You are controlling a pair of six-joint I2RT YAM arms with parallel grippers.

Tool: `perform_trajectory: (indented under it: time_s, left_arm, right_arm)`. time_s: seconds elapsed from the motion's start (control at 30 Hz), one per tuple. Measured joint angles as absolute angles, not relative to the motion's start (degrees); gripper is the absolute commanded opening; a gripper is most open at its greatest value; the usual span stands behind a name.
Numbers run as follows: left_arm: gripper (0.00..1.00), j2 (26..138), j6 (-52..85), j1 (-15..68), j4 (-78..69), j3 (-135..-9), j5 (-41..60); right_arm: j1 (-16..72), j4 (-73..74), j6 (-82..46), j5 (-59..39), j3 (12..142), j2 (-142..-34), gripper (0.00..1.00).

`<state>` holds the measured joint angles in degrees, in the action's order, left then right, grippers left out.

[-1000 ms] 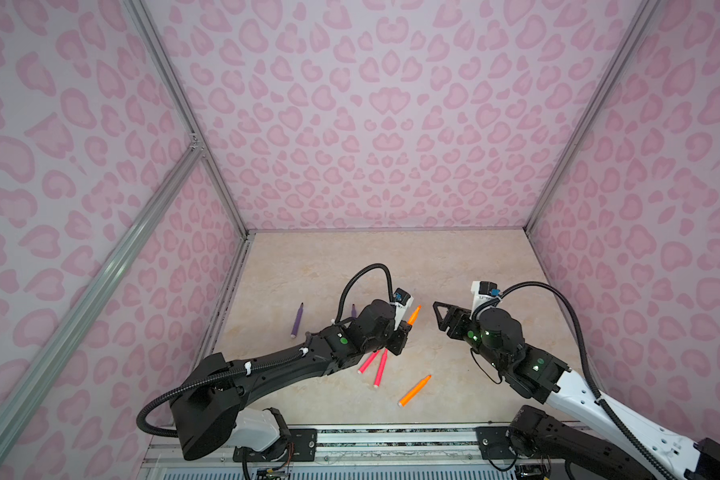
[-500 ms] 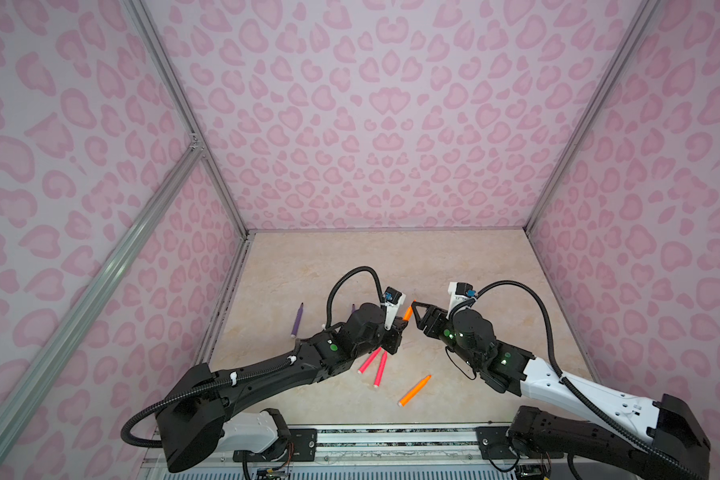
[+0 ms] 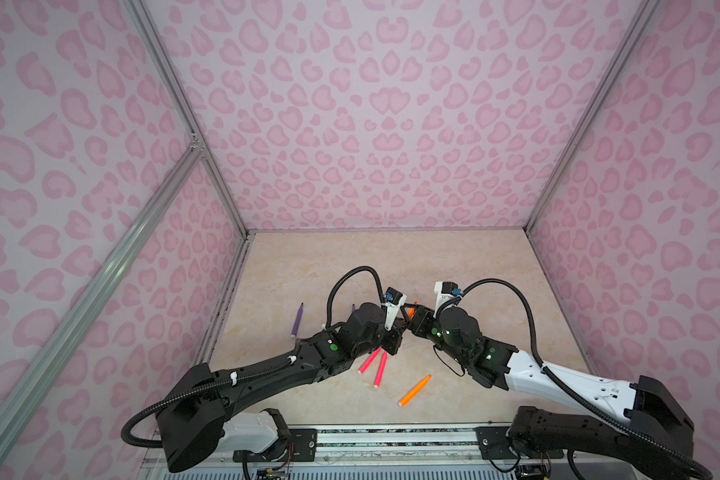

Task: Insert the pens into the pen caps
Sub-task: 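Lift the orange highlighter with the left gripper while the right gripper approaches it, then raise the highlighter upright with the left gripper while the right gripper moves over caps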

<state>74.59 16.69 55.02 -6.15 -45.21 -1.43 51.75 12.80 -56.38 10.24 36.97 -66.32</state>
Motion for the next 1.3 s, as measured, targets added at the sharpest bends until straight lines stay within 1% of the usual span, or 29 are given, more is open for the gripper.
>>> perform_trajectory:
  time_s: [0.2,0.3,0.37,0.5,0.63,0.73,0.8,0.93,1.07,1.13,1.23,1.3]
  left_arm:
    - [0.03,74.41,16.67,55.02,-6.22,-45.21,-0.82]
    - [0.06,74.94,16.67,54.92,-6.24,-45.58,-0.38]
    - [0.10,75.55,16.64,54.92,-6.13,-46.02,-0.25]
    - [0.19,76.31,16.64,54.87,-6.02,-46.37,-0.21]
    - [0.21,76.51,16.64,54.87,-5.80,-46.39,-0.23]
    - [0.27,76.51,16.60,54.87,-5.82,-46.39,-0.43]
    - [0.28,76.49,16.60,54.87,-5.48,-46.39,-0.38]
    - [0.27,76.49,16.45,54.87,-5.23,-46.39,-0.40]
    - [0.21,76.47,16.45,54.87,-5.17,-46.39,-0.45]
    - [0.17,76.40,16.51,54.87,-4.99,-46.39,-0.97]
    - [0.15,76.01,16.47,54.87,-4.56,-46.39,-1.37]
    - [0.12,75.61,16.47,54.87,-4.36,-46.37,-1.58]
  right_arm:
    - [51.75,12.73,-56.53,10.55,36.95,-66.24,0.14]
    - [51.75,12.34,-56.49,11.14,36.97,-66.24,0.08]
    - [51.75,12.03,-56.40,11.64,37.17,-66.37,0.04]
    - [52.16,11.25,-56.34,12.60,37.56,-66.89,0.02]
    - [53.06,10.87,-56.34,13.37,37.89,-67.40,0.02]
    - [53.82,11.14,-56.38,13.32,38.39,-67.79,0.00]
    - [54.08,12.05,-56.42,13.28,38.61,-67.92,0.00]
    - [54.41,12.53,-56.42,13.41,38.83,-67.99,0.00]
    - [54.78,12.53,-56.40,13.52,38.83,-67.90,0.01]
    - [55.02,12.51,-56.38,13.67,38.83,-67.90,0.02]
    - [55.13,12.58,-56.38,13.65,38.89,-67.90,0.04]
    - [55.20,12.73,-56.38,13.63,39.07,-67.94,0.09]
